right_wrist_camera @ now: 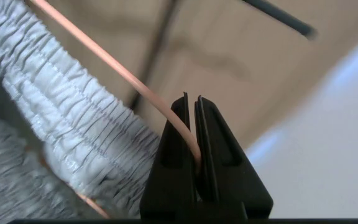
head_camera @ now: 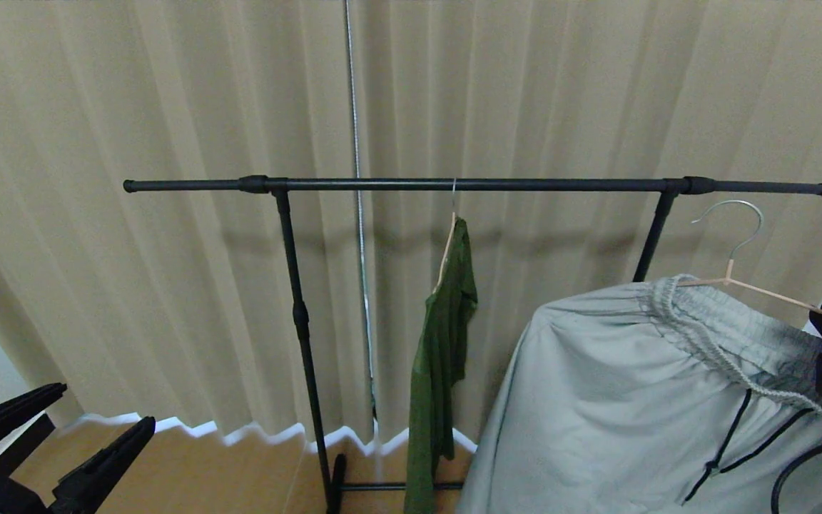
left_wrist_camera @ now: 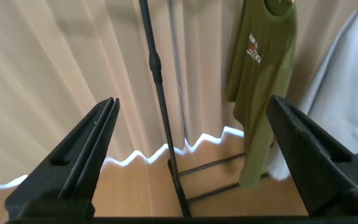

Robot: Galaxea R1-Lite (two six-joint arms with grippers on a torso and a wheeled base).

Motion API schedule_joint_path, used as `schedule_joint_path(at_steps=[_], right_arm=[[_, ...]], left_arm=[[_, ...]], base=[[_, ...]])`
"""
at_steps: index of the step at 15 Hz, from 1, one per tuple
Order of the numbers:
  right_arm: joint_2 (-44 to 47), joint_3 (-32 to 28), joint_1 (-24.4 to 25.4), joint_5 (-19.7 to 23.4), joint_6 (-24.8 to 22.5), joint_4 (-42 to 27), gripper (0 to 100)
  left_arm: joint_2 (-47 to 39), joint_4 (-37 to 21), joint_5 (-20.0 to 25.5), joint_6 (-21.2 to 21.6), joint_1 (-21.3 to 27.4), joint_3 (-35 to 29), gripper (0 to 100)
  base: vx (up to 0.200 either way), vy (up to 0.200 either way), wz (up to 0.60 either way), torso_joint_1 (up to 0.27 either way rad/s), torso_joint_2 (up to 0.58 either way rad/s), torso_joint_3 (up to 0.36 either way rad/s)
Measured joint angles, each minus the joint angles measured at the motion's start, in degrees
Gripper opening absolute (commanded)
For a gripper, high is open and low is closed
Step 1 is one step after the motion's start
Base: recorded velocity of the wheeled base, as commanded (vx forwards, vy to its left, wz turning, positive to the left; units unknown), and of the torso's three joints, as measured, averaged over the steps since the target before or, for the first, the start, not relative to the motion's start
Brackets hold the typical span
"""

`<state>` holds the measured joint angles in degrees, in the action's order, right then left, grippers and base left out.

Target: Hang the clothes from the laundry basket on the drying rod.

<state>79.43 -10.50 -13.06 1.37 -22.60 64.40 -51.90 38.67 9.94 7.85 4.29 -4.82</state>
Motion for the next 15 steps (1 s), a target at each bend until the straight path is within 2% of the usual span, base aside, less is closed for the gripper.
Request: schedule_joint_path(at_steps=[5,15], right_arm=[[-0.9,1.7,0.0,-0.4,-0.2,0.0,0],[-1.3,1.0,0.0,-0.3,0.9,-0.1,0]], left_arm=[[-2.5,0.2,0.6,0.4,0.7,-2.8,100],[-3.8,0.4,0.8,1.0,1.9,-2.0,100]], base=[[0.0,0.0,0.0,0.0,0.0,0.0],[0.0,0.0,0.0,0.0,0.0,0.0]])
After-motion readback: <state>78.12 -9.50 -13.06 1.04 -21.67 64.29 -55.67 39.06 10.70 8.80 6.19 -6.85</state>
